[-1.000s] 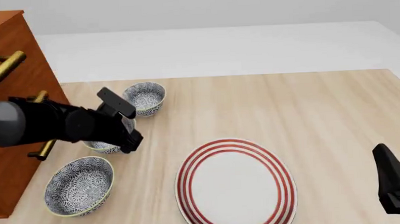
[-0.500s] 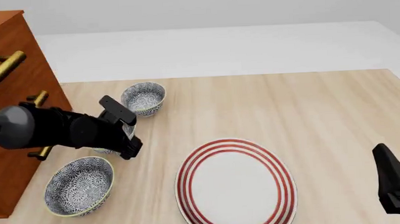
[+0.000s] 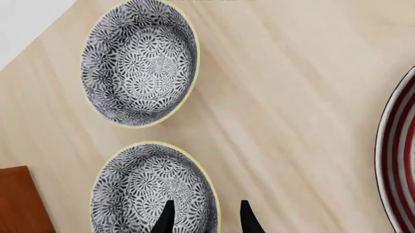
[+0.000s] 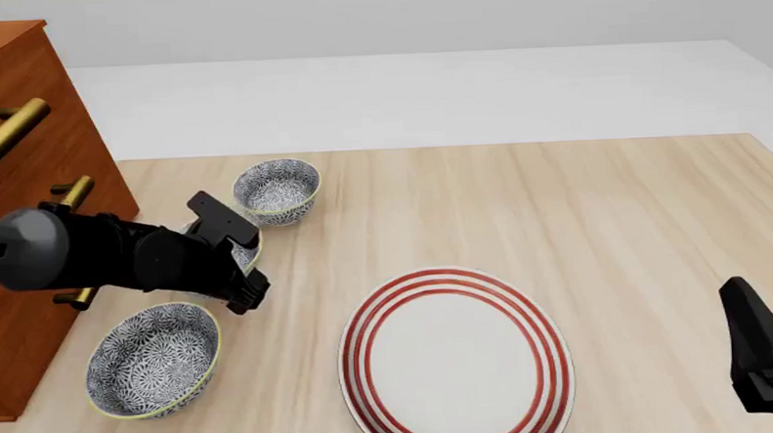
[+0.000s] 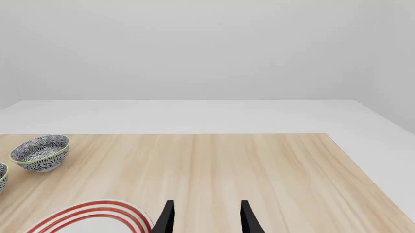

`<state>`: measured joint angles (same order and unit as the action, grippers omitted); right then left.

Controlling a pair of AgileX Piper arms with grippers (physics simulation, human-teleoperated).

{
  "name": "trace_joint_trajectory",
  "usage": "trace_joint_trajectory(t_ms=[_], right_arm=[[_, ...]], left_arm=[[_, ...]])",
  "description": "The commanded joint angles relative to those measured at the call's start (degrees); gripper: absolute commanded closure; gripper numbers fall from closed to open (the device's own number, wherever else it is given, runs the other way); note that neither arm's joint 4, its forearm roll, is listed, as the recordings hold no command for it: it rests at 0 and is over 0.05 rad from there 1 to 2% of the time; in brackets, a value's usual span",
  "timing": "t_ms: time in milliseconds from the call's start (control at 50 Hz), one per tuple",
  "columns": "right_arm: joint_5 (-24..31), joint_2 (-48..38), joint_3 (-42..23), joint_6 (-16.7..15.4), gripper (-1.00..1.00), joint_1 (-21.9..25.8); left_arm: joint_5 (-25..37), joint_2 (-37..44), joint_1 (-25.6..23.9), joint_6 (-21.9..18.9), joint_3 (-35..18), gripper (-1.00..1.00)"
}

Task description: Pick up the bowl and put it in the middle on the plate.

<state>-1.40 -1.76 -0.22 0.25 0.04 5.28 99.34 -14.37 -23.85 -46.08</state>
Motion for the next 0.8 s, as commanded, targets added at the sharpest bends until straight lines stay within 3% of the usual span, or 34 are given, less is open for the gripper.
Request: trace_joint_trajectory(t_ms=[20, 540, 800], right_arm=[[0.17, 0.12, -0.06, -0.01, -1.0, 0.01], [0.14, 0.12, -0.02, -0.01, -1.0, 0.01], [0.39, 0.41, 0.02, -0.02, -1.0, 0.02]], left_arm=[[0.92, -1.47, -0.15, 0.01, 0.01, 1.0], [2.97, -7.22, -0.14, -2.57, -0.45, 1.0], [6.05, -12.57, -2.31, -0.86, -0.66, 1.0]])
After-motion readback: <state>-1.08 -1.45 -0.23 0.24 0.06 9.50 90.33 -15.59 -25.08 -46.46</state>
